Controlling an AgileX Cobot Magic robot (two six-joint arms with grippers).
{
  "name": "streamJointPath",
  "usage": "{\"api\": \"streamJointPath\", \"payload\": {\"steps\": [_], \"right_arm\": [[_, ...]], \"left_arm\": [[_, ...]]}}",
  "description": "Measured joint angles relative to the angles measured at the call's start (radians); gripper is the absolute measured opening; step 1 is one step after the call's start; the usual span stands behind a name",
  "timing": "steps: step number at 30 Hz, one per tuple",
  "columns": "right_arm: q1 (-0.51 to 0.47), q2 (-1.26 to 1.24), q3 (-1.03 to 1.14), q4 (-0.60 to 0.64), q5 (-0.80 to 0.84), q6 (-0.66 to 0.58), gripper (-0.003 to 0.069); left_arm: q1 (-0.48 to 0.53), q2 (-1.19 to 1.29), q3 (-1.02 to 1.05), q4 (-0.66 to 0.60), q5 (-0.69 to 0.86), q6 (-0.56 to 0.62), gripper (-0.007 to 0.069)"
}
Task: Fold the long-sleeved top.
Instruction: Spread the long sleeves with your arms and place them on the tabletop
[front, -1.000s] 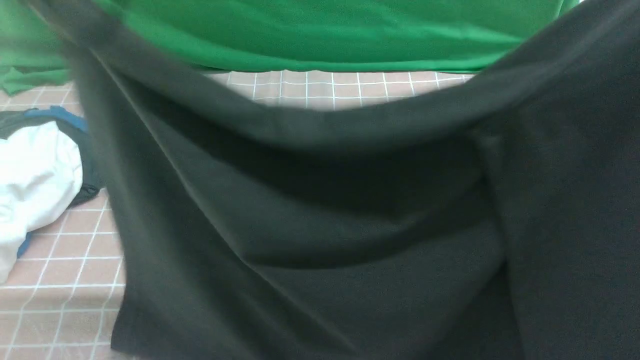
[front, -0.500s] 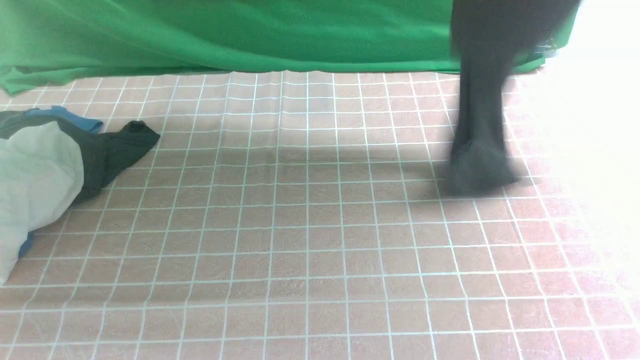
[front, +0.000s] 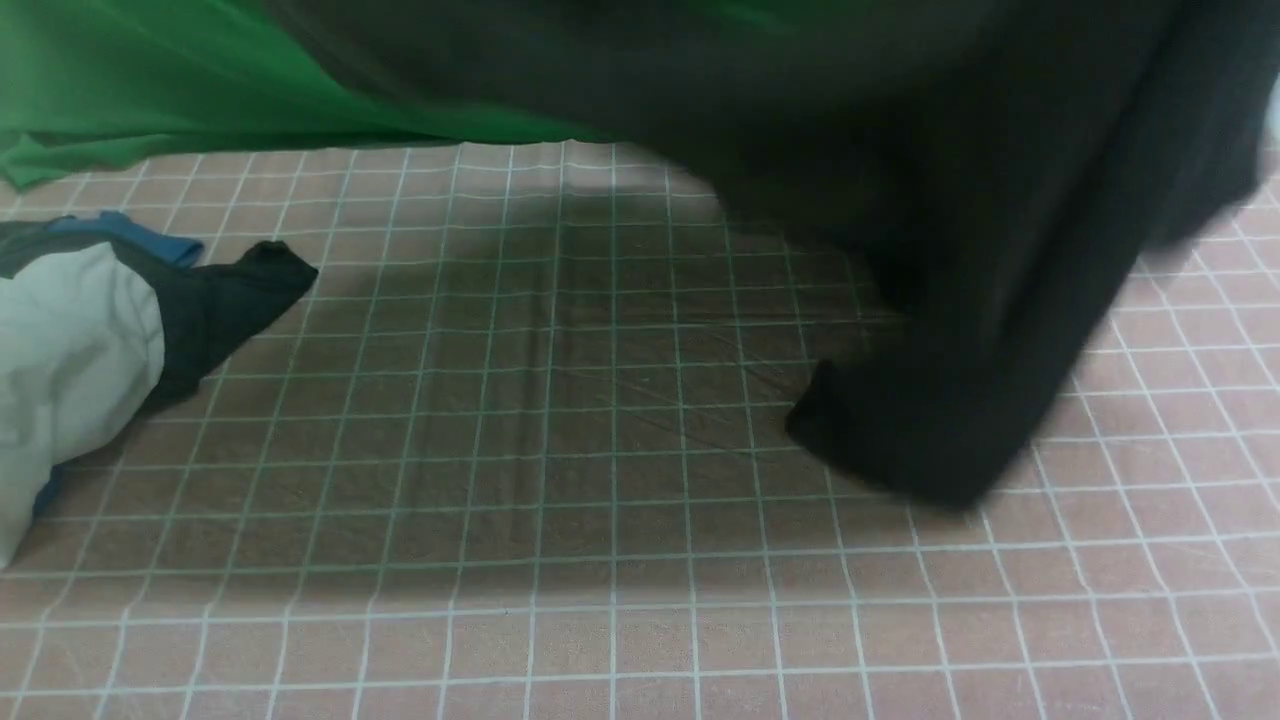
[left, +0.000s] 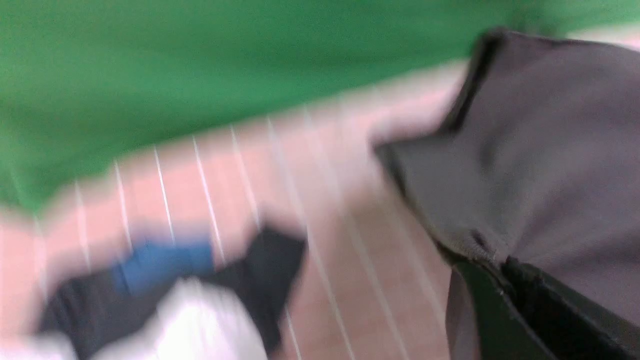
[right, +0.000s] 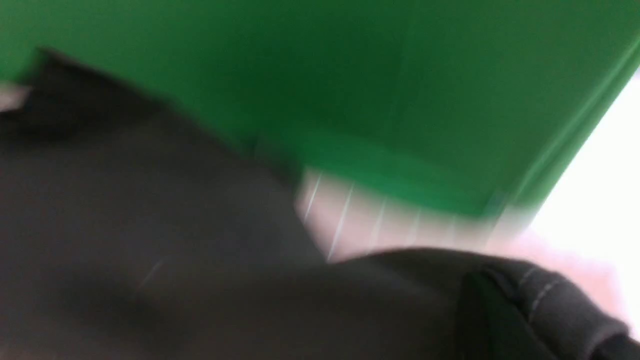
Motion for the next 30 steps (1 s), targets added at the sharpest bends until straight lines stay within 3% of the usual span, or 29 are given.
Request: {"api": "streamJointPath", "payload": {"steps": [6,12,18,22,29,30], "right_arm": [[0.000,-0.218,0.451,0.241,0.051,0.009,0.0035],[0.011,-0.347,0.648,0.286,0.159,0.011,0.0036],[0.028,-0.414,0.680,0.291,0.151,0.010,0.0044],[0.029,-0.383,0.682,0.292,0.056,-0.019,0.0046],[0.029,-0.150,0.659,0.271,-0.258,-0.070,0.0053],[0.025,-0.061,0.621,0.258,-0.363,-0.095,0.0053]], "left_arm": [[0.000,-0.288,0.601,-0.003,-0.237,-0.043,0.0036],[0.000,-0.538,0.930,-0.017,-0.289,-0.043,0.0036],[0.000,-0.692,1.052,-0.019,-0.367,-0.043,0.0036],[0.000,-0.695,1.067,-0.019,-0.386,-0.042,0.0036],[-0.034,-0.672,1.069,0.023,-0.484,-0.020,0.0036],[-0.057,-0.647,1.069,0.034,-0.510,-0.019,0.0036]]}}
